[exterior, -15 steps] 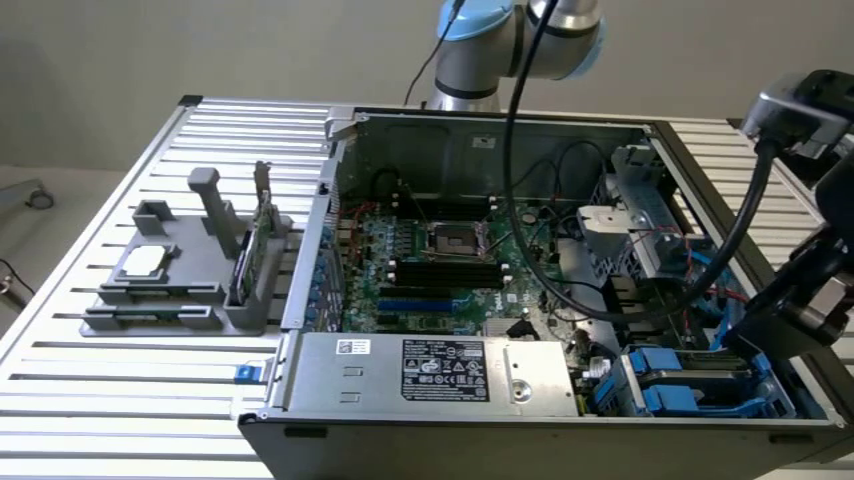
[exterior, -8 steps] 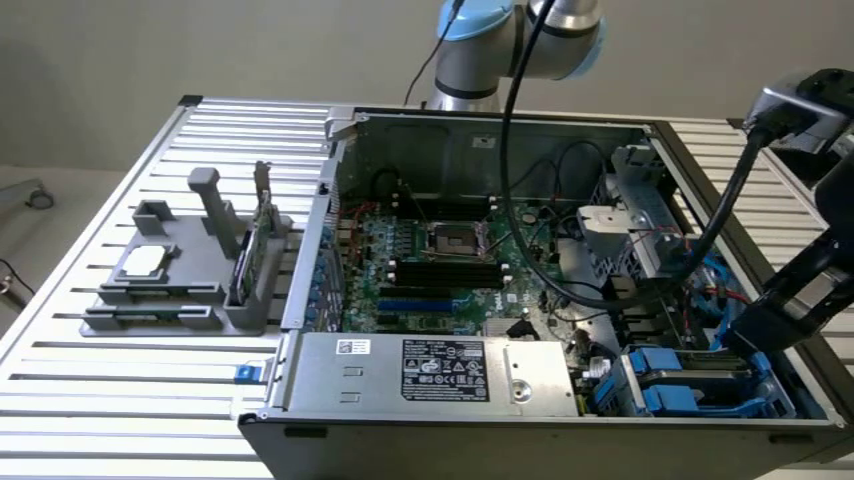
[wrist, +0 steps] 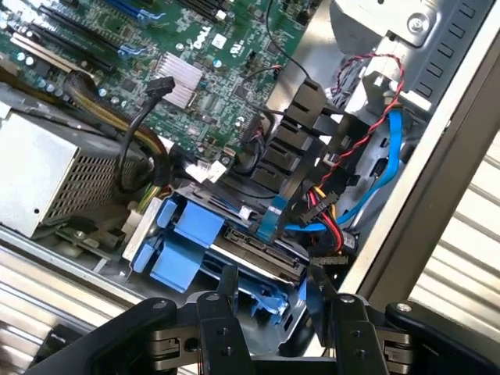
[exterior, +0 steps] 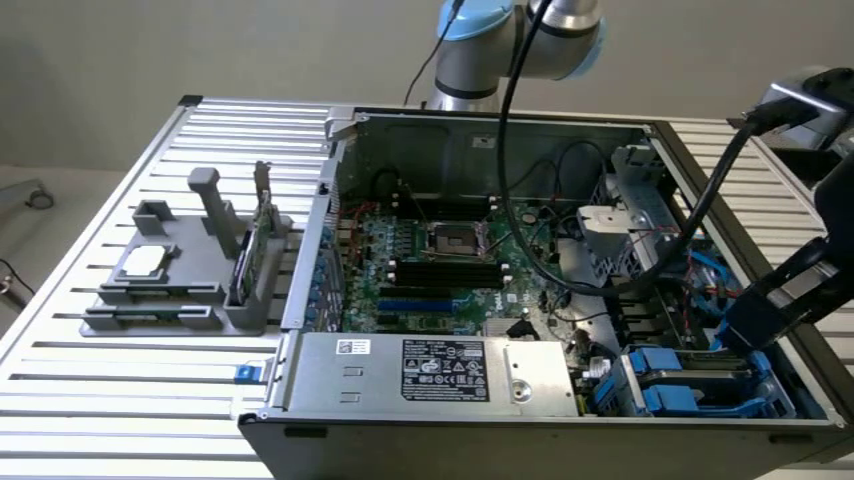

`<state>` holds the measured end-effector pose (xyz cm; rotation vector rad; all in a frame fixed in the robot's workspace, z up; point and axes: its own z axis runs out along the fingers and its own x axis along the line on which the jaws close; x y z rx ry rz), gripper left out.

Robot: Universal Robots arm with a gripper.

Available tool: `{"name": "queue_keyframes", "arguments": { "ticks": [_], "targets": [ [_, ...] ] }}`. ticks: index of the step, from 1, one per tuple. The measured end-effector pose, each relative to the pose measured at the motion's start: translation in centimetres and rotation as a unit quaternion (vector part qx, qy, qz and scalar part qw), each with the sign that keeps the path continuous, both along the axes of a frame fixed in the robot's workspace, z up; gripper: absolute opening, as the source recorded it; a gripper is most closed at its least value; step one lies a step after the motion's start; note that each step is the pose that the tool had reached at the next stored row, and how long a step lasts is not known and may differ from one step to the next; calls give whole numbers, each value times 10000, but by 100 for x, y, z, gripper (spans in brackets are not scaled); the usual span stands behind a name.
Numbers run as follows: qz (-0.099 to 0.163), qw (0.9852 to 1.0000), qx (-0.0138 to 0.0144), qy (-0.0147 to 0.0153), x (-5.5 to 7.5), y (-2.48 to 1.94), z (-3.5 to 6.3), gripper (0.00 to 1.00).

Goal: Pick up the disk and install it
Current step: 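Pick up the disk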

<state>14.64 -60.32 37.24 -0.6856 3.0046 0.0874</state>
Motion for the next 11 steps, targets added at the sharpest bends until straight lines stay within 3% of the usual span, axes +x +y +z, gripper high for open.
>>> {"name": "queue_keyframes", "arguments": {
  "ticks": [5,11],
  "targets": [
    [-435,9991,0,6,0,0,-5,48],
    [-910,9958,-1,32,0,0,-10,48]
  ]
}}
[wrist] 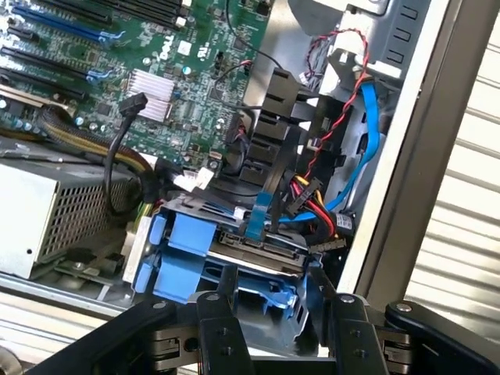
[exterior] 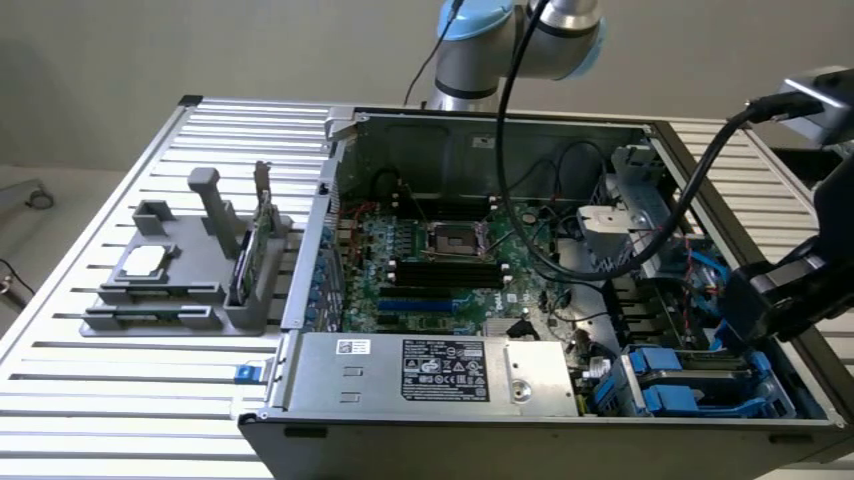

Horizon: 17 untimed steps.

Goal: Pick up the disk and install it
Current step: 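Pick up the disk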

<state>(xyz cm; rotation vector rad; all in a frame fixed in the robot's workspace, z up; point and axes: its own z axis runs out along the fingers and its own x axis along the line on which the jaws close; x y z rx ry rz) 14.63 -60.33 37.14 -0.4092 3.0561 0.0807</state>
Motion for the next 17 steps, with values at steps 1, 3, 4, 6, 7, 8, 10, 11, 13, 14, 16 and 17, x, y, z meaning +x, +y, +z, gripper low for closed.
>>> {"name": "queue_keyframes", "arguments": {
  "ticks": [1,3,4,6,7,8,10,11,13,14,16,17],
  "targets": [
    [-72,10000,0,7,0,0,-1,48],
    [-216,9998,0,23,0,0,-2,48],
    [-293,9996,0,31,0,0,-3,48],
    [-433,9991,0,48,0,0,-4,48],
    [-500,9987,-1,59,0,0,-5,48],
    [-566,9984,-1,69,0,0,-5,48],
    [-697,9975,-2,92,0,0,-6,48],
    [-759,9971,-4,103,0,0,-7,48],
    [-887,9960,-6,128,0,0,-9,48],
    [-947,9954,-8,140,0,0,-10,48],
    [-1069,9941,-11,163,0,0,-11,48],
    [-1132,9934,-12,176,0,0,-12,48]
  ]
}}
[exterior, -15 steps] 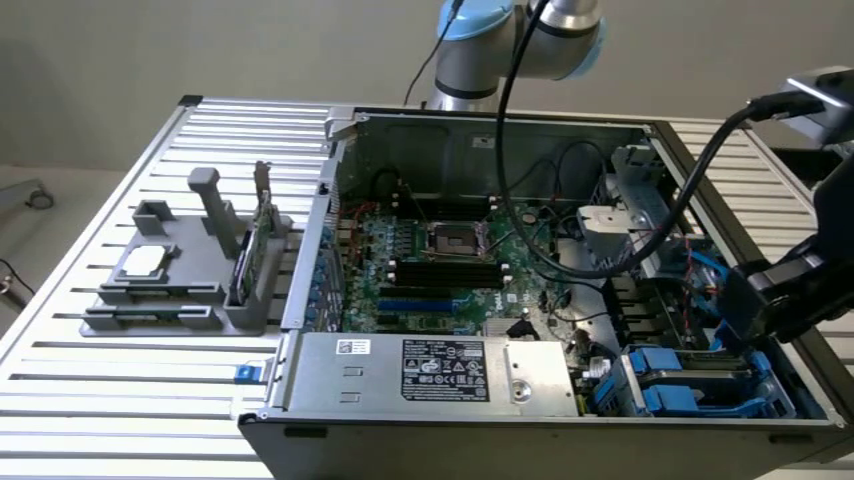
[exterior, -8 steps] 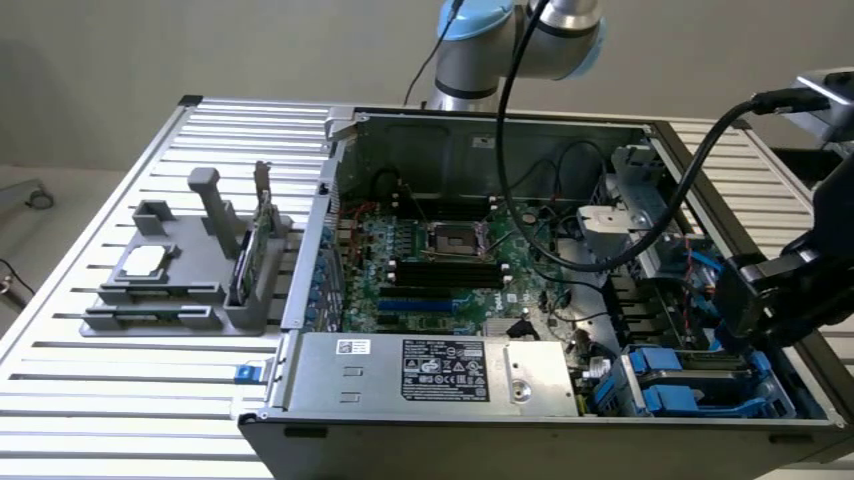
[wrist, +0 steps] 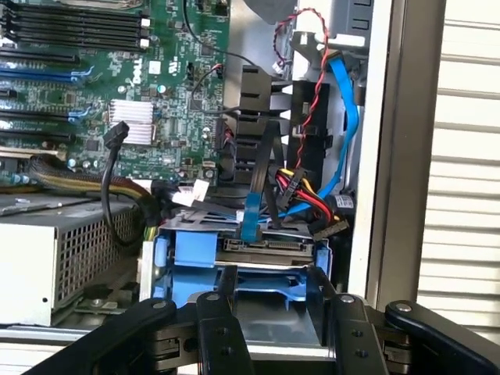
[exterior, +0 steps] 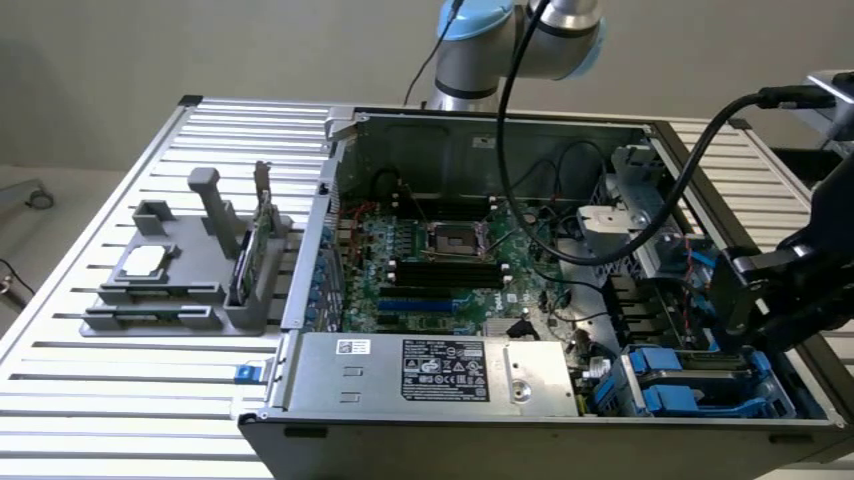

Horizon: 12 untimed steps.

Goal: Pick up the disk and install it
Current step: 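Pick up the disk, then insert the disk into the insertion slot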

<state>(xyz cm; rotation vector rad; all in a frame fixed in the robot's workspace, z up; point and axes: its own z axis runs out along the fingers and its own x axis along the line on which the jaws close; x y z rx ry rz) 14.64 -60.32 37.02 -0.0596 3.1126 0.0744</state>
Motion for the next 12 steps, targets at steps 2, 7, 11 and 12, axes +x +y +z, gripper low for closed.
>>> {"name": "queue_keyframes", "arguments": {
  "ticks": [2,7,11,12],
  "targets": [
    [-131,9999,1,24,0,0,-2,48],
    [-213,9998,5,32,0,-1,-6,48],
    [-213,9998,5,32,0,-1,-6,48],
    [-213,9998,5,32,0,-1,-6,48]
  ]
}}
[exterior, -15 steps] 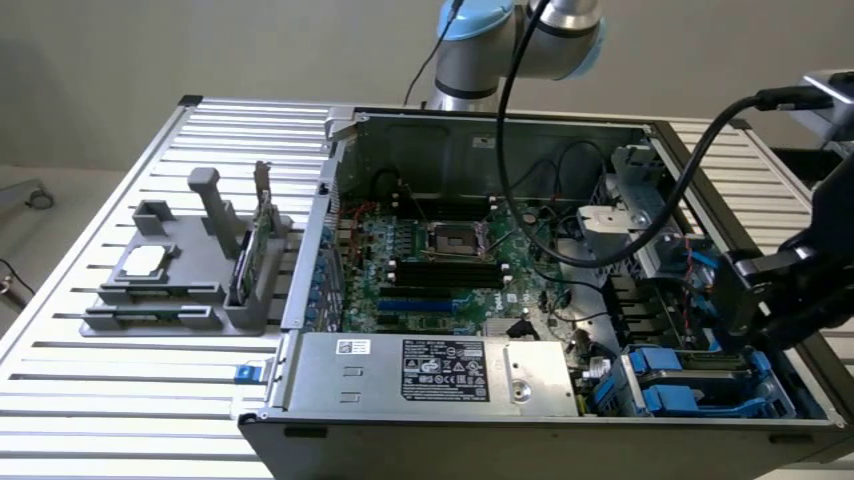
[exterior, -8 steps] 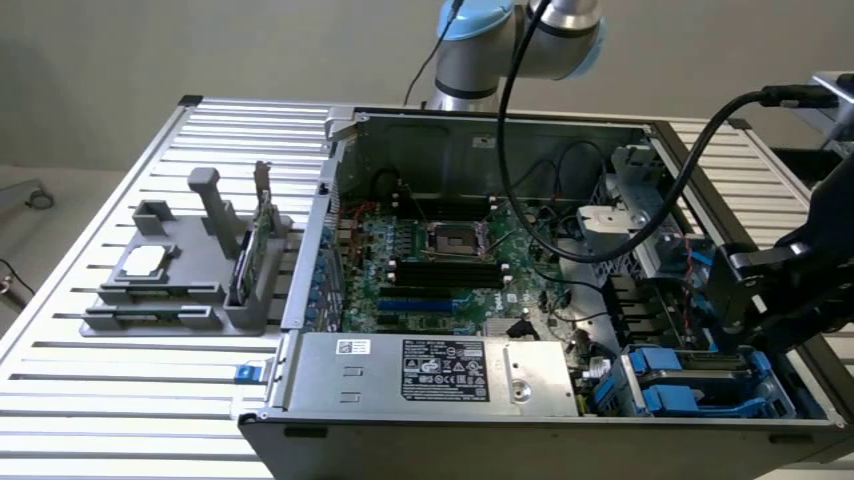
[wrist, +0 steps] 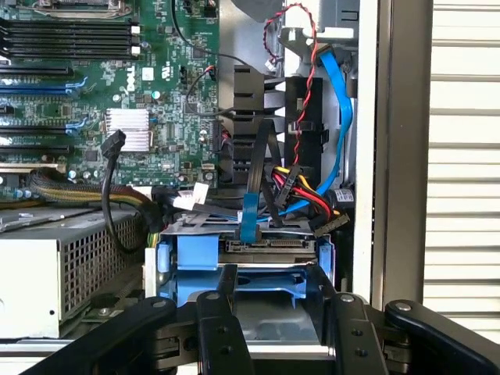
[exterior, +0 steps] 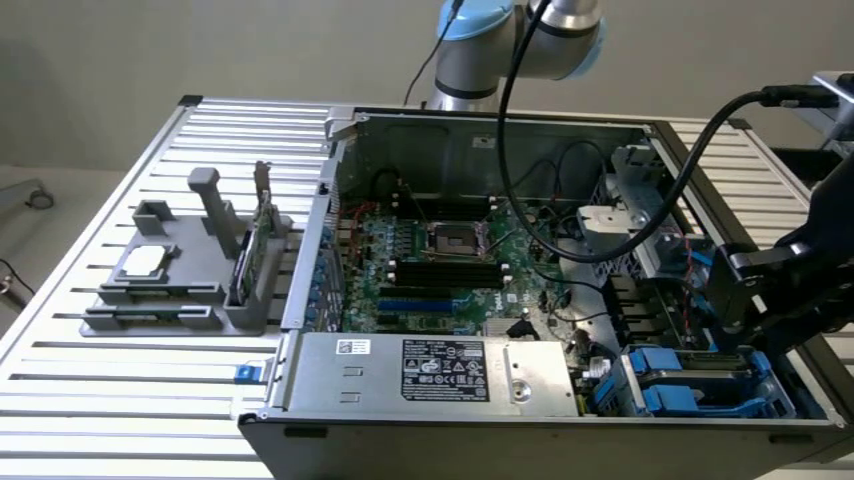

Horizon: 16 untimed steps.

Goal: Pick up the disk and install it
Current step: 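Insert the disk into the insertion slot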

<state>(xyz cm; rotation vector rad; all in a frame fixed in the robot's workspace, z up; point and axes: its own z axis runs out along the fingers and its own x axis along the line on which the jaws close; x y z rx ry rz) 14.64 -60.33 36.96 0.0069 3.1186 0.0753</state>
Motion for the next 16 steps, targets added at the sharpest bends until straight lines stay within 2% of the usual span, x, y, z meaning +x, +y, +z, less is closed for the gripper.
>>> {"name": "queue_keyframes", "arguments": {
  "ticks": [10,15,16],
  "targets": [
    [-24,10000,-1,0,0,2,1,48],
    [-394,9992,-1,0,0,3,-11,46],
    [-484,9988,-1,0,0,2,-15,40]
  ]
}}
